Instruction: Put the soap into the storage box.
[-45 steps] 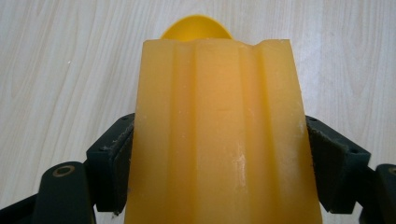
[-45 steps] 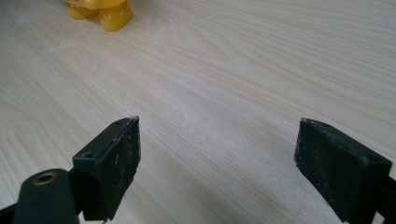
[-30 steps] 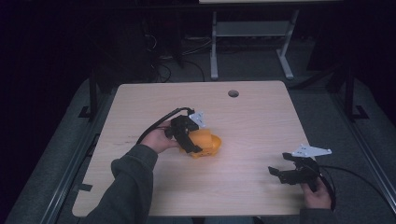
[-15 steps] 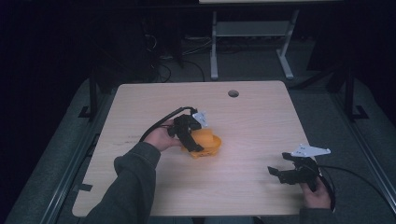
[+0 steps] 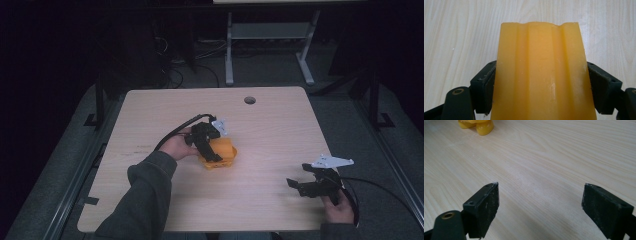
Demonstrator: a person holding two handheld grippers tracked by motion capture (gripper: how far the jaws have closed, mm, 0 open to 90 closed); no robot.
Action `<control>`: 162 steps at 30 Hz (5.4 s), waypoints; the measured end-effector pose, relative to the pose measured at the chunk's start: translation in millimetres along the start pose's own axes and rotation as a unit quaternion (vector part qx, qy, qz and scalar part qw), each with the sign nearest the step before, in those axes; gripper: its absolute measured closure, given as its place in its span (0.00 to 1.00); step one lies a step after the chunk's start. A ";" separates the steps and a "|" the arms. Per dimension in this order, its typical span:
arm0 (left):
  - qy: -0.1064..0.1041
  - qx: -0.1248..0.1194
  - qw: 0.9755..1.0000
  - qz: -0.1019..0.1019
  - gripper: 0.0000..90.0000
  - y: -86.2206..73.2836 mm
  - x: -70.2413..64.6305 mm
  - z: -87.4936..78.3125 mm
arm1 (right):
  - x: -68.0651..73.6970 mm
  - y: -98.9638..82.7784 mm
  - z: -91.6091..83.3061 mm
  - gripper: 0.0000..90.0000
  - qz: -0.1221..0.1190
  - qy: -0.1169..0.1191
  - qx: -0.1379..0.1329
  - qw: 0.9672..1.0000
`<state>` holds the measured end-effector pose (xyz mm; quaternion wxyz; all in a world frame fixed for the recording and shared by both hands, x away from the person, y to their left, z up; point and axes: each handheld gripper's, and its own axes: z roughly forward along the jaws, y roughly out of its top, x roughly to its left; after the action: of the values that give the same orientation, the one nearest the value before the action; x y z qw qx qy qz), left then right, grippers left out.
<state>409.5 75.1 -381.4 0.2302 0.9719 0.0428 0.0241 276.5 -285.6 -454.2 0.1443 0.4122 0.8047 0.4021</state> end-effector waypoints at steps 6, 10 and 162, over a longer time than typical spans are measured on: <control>-0.003 -0.004 1.000 0.004 0.23 2.2 0.4 3.3 | -0.1 0.1 0.0 0.15 0.000 0.000 0.000 1.000; -0.008 -0.008 1.000 -0.001 0.23 1.9 1.2 6.1 | 0.1 -0.1 0.0 0.16 0.000 0.000 0.001 1.000; 0.060 -0.059 0.994 -0.066 0.21 -97.8 -51.6 -54.9 | -1.2 0.6 4.1 0.15 0.008 -0.019 0.008 1.000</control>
<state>347.5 181.7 -377.7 0.2848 0.9486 0.1190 0.0700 279.9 -284.1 -456.5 0.1528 0.4275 0.8015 0.3891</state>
